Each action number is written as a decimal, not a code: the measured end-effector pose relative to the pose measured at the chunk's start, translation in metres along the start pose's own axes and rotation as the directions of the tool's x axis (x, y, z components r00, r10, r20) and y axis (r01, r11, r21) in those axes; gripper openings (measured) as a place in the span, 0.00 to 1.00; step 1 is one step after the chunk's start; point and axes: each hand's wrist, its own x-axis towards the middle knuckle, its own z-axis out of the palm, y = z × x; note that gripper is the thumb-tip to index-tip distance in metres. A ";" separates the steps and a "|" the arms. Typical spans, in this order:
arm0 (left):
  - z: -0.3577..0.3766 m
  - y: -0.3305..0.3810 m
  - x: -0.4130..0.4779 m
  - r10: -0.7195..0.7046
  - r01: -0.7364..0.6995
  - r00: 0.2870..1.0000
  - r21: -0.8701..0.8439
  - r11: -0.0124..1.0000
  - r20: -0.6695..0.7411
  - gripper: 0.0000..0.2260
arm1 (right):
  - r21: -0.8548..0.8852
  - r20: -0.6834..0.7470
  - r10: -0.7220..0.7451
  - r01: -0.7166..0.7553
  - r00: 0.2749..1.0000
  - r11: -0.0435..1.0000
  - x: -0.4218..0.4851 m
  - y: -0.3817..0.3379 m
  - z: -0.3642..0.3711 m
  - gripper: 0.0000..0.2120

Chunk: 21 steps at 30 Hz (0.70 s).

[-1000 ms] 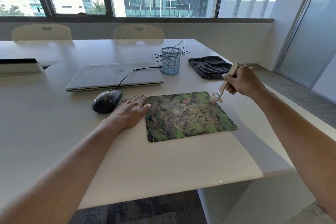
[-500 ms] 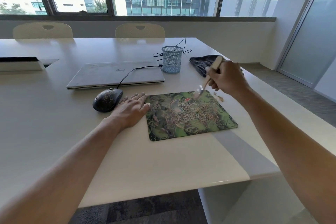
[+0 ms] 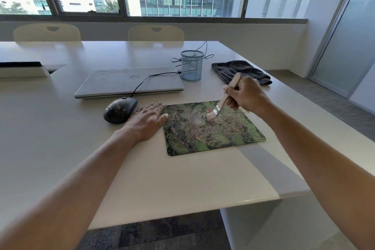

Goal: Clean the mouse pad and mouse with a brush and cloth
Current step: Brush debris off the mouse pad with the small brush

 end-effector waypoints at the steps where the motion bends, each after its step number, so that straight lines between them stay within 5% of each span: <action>1: 0.000 0.000 0.000 0.000 0.000 1.000 0.000 1.000 0.002 0.24 | -0.035 -0.008 0.000 0.000 1.000 0.999 0.001 0.001 -0.006 0.12; 6: 0.001 0.000 0.001 0.002 -0.002 1.000 -0.006 1.000 -0.003 0.25 | -0.074 -0.031 -0.056 0.054 0.998 0.996 0.006 -0.007 -0.011 0.13; 14: 0.002 0.000 0.001 0.000 0.000 1.000 0.005 1.000 -0.003 0.25 | 0.250 0.106 -0.026 -0.002 0.994 0.968 -0.007 -0.029 0.030 0.13; 21: 0.002 0.000 0.001 -0.001 0.001 1.000 0.003 1.000 0.004 0.25 | 0.159 0.074 0.005 -0.017 0.997 0.987 -0.007 -0.012 0.019 0.12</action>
